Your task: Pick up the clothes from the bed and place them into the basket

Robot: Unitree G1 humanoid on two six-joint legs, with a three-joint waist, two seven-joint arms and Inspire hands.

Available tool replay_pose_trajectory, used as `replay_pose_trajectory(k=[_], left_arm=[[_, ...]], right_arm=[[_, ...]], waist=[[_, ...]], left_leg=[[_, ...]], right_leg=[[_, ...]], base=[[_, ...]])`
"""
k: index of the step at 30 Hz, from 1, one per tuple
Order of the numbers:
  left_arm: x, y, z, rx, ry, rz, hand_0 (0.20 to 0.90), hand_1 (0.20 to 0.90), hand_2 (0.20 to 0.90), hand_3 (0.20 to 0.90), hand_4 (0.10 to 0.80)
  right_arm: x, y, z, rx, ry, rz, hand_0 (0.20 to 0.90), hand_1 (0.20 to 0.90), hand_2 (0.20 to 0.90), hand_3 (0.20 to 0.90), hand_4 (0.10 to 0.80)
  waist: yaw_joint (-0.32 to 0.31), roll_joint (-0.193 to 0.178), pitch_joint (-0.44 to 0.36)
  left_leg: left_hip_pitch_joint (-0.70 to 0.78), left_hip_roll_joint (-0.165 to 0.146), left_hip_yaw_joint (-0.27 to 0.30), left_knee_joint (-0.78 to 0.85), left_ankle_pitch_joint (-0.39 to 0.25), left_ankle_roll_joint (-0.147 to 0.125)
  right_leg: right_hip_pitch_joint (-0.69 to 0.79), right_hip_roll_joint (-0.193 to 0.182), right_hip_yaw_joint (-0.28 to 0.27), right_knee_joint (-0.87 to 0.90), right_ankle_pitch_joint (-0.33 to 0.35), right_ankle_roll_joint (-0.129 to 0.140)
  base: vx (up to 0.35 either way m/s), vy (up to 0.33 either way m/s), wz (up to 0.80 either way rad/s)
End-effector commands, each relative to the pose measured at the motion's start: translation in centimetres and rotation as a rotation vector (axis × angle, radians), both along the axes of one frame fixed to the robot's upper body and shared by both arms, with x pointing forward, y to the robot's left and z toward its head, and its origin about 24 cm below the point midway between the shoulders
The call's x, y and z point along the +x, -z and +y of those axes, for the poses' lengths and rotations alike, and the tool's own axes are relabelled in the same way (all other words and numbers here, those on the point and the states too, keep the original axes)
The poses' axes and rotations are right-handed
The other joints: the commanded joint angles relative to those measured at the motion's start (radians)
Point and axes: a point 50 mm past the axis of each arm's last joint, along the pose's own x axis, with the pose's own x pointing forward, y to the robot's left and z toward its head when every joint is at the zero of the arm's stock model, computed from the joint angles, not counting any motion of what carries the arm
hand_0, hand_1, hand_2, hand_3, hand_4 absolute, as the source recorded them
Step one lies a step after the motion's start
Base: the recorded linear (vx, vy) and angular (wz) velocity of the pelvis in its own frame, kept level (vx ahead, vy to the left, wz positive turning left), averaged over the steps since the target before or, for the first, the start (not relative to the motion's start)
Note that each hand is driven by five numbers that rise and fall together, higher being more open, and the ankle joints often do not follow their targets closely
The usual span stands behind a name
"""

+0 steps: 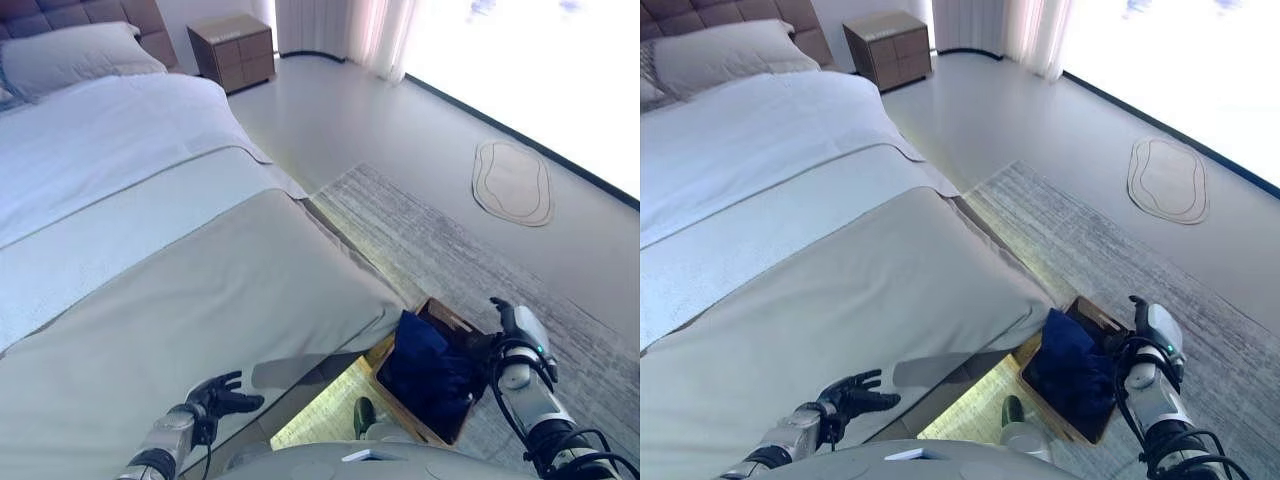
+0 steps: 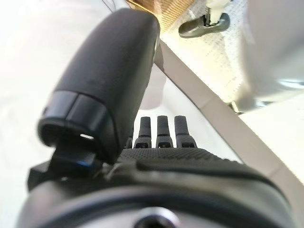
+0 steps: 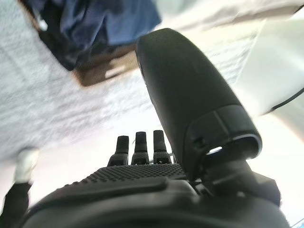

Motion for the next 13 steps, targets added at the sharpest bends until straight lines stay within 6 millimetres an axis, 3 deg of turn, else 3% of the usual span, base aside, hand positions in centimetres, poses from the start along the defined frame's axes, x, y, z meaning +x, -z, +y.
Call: replay_pose_trajectory(k=[1,6,13], left_arm=[[0.6,0.1,-0.4,-0.001,0.036,-0.01,0.9,0.9,0.9,0.9,0.8],[-0.2,0.6,-0.9,-0.005,0.076,0.037,0.9,0.9,0.9,0.9,0.8],[-0.3,0.7,-0.9,-0.004,0.1,0.054,0.9,0.9,0.9,0.9,0.8]], right_arm=[[1.3,-0.2,0.7,0.1,-0.018,-0.032,0.9,0.9,0.9,0.9,0.8],[-2.8,5.1,4.1,0.481,0.075,0.197,0.9,0.9,0.9,0.9,0.8],[-6.4,7.6,6.0,0.64,0.084,0.373,0.9,0.9,0.9,0.9,0.8]], waist=[[0.018,0.012,-0.013],[0.043,0.015,-0.028],[0.062,0.025,-0.036]], left_leg=[[0.022,-0.045,0.037,0.008,-0.098,0.04],[0.04,-0.055,0.013,0.008,-0.103,0.054],[0.043,-0.066,-0.017,0.008,-0.101,0.063]], right_leg=[[0.064,0.047,-0.045,0.026,-0.085,-0.022],[0.091,0.043,-0.059,0.043,-0.105,-0.026],[0.105,0.042,-0.069,0.051,-0.112,-0.027]], base=[[0.026,0.066,0.04],[0.046,0.041,0.09],[0.012,0.007,0.14]])
